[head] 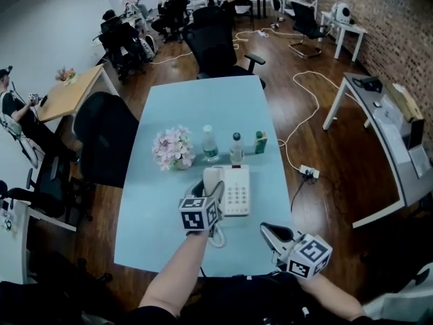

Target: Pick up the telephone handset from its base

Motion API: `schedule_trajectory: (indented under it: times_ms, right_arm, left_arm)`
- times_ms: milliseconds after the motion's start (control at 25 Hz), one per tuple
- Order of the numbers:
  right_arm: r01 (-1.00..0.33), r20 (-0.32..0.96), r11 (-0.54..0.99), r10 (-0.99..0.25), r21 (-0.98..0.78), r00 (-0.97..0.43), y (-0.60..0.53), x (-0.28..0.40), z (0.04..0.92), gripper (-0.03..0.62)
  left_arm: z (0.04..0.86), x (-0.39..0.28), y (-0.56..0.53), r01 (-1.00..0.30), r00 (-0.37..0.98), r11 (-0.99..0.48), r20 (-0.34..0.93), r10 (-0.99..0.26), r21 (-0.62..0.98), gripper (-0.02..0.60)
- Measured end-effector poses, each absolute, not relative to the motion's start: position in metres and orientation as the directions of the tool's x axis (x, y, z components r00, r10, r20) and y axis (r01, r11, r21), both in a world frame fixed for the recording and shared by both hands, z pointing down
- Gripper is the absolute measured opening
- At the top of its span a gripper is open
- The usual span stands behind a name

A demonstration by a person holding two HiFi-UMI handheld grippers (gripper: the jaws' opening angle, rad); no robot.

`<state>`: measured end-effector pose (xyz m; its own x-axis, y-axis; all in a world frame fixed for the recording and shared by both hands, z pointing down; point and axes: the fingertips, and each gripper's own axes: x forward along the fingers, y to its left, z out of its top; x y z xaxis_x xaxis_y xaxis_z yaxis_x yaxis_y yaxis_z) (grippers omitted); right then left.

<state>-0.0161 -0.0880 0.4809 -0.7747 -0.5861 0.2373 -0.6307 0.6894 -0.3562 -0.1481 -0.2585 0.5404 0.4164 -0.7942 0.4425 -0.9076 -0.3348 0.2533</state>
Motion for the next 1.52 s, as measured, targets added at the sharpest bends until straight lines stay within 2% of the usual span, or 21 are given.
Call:
schedule_trajectory:
  times_ms: [200, 520, 720, 1040, 1520]
  right_arm:
    - [-0.555, 0.213, 0.757, -0.513, -0.345, -0.832, -0.075, -0.015, 0.469, 0.015]
    - [-0.439, 0.199, 0.834, -0.393, -0.334, -0.898, -0.040, -0.003, 0.464, 0.015]
    - [-0.385, 0.199, 0.852, -0.334, -0.354, -0.921, -0.012, 0.006, 0.471, 0.015]
    - [-0.312, 0.210, 0.872, -0.247, -0.377, -0.946, 0.025, 0.008, 0.486, 0.015]
    - [-0.320, 0.210, 0.876, -0.258, -0.362, -0.943, 0.022, 0.007, 0.485, 0.014]
  left_arm:
    - [0.493, -0.149, -0.216, -0.897, 0.427, -0.344, 0.343, -0.837, 0.279, 0.242]
    - [0.447, -0.149, -0.119, -0.904, 0.401, -0.335, 0.259, -0.879, 0.265, 0.241]
    - [0.438, -0.149, -0.057, -0.881, 0.385, -0.294, 0.204, -0.900, 0.370, 0.241]
    - [0.438, -0.137, 0.005, -0.870, 0.344, -0.253, 0.154, -0.926, 0.423, 0.241]
    - [0.447, -0.140, 0.009, -0.886, 0.318, -0.222, 0.183, -0.930, 0.407, 0.241]
